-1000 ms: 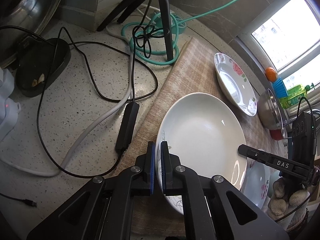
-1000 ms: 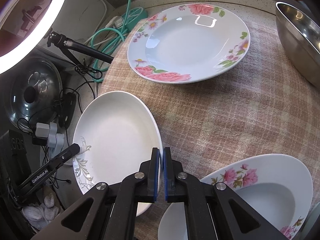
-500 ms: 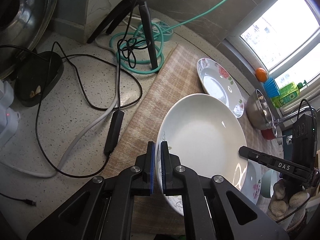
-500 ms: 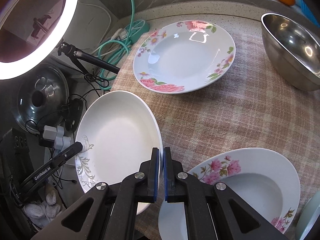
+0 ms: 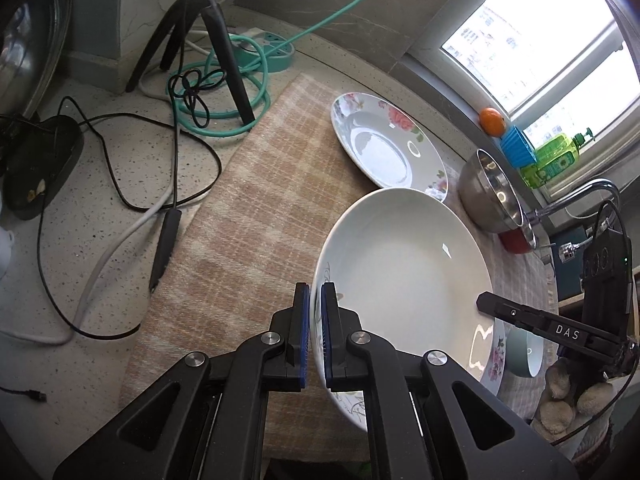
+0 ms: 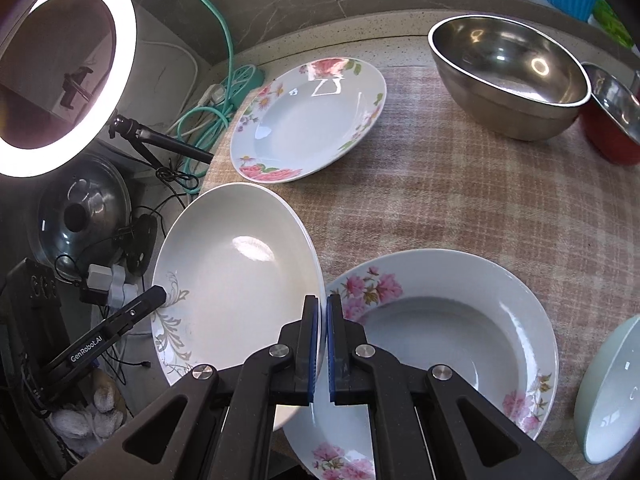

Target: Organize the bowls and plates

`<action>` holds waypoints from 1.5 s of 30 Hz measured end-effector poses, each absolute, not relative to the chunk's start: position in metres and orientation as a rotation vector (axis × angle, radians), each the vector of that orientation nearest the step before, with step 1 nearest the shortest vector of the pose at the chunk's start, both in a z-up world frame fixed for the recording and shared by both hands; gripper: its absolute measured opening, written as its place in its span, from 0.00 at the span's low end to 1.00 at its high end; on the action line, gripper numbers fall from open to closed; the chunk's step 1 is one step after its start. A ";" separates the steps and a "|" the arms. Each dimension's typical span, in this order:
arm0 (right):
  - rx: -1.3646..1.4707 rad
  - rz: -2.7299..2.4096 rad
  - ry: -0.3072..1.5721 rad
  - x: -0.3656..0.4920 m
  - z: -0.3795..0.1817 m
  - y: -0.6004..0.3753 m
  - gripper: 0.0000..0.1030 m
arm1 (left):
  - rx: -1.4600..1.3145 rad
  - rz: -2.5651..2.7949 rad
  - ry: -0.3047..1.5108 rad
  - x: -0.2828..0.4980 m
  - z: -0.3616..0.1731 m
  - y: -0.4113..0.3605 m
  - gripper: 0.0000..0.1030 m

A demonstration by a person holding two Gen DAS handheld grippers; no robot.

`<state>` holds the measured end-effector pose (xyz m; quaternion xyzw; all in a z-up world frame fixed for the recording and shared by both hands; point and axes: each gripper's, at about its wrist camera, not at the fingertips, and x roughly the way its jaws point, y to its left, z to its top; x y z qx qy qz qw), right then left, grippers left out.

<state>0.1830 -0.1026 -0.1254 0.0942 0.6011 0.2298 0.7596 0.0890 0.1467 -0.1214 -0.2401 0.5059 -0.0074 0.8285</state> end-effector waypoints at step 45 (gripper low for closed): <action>0.336 0.217 1.323 0.130 -0.150 -0.236 0.04 | -0.342 -0.258 1.188 0.104 -0.138 0.028 0.04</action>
